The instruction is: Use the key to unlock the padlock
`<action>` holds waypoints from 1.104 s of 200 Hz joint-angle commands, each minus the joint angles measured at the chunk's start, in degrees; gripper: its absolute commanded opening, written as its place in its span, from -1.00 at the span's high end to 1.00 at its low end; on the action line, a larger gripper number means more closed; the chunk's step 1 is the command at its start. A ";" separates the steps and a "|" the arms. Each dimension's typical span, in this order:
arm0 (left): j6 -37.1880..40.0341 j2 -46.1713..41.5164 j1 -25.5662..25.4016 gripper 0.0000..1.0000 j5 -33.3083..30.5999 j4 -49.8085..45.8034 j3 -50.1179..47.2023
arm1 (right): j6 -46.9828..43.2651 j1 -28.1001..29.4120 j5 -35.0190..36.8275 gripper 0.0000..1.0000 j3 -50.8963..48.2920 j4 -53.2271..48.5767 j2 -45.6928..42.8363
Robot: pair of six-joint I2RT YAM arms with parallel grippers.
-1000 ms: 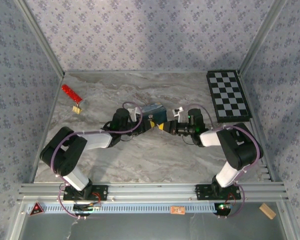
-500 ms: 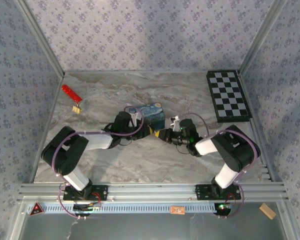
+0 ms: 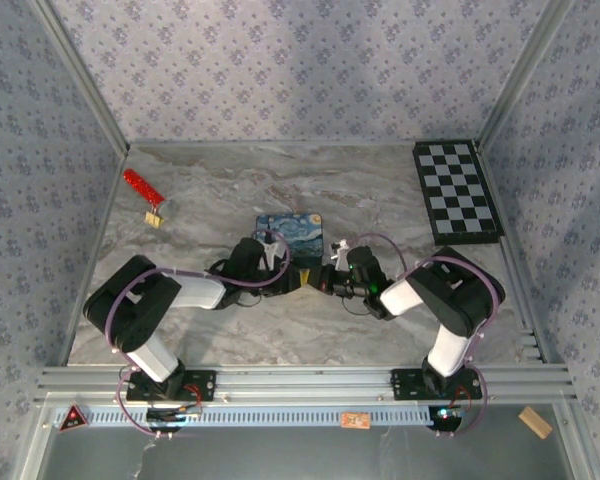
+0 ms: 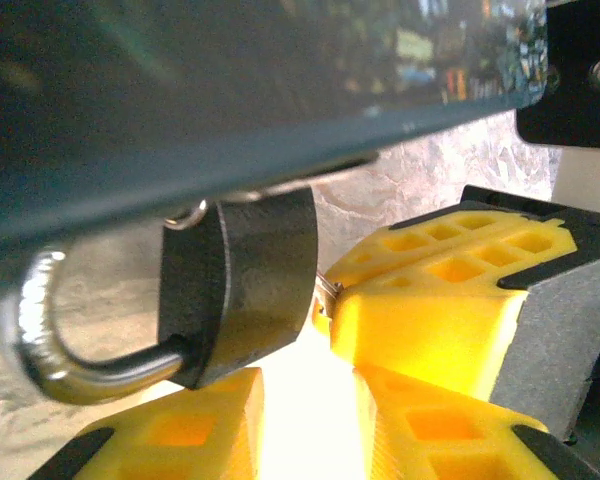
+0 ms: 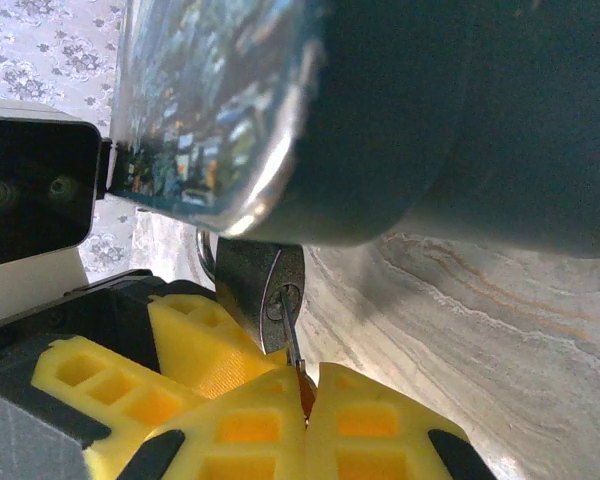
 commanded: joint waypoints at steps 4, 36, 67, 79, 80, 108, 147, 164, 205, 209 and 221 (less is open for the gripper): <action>-2.34 -0.46 -0.97 0.35 1.79 3.90 -2.27 | 1.49 1.58 1.38 1.00 2.01 4.14 0.98; -4.07 -3.32 -0.93 0.19 -1.28 7.36 -5.31 | 1.45 1.90 1.79 1.00 1.88 2.54 1.31; -6.51 -8.15 -0.83 -0.08 -7.44 9.92 -9.95 | 1.61 2.15 2.14 1.00 1.68 2.40 1.81; -7.41 -9.26 -0.70 -0.12 -9.13 11.17 -11.04 | 1.65 2.34 2.05 1.00 1.79 2.43 2.04; -7.53 -9.35 -0.70 -0.12 -9.24 11.21 -11.11 | 1.67 2.30 2.01 1.00 1.79 2.43 2.08; -9.98 -10.24 -0.49 -0.12 -11.89 14.52 -12.44 | 1.87 2.60 1.88 1.00 2.05 1.69 2.21; -12.88 -7.89 -0.22 -0.12 -13.22 21.37 -13.62 | 2.12 3.21 1.36 1.00 2.36 1.29 2.65; -13.54 -5.99 -0.27 -0.08 -13.76 23.89 -13.59 | 2.31 3.65 0.93 1.00 2.75 1.20 2.87; -16.26 -0.79 -0.15 -0.05 -16.21 29.90 -14.20 | 3.08 4.37 0.47 1.00 2.76 1.46 2.83; -16.49 -0.39 -0.17 -0.05 -16.60 30.60 -14.37 | 3.10 4.45 0.47 1.00 2.68 1.44 2.74; -16.67 0.28 -0.22 -0.05 -17.58 31.47 -14.61 | 3.06 4.46 0.47 1.00 2.67 1.09 2.49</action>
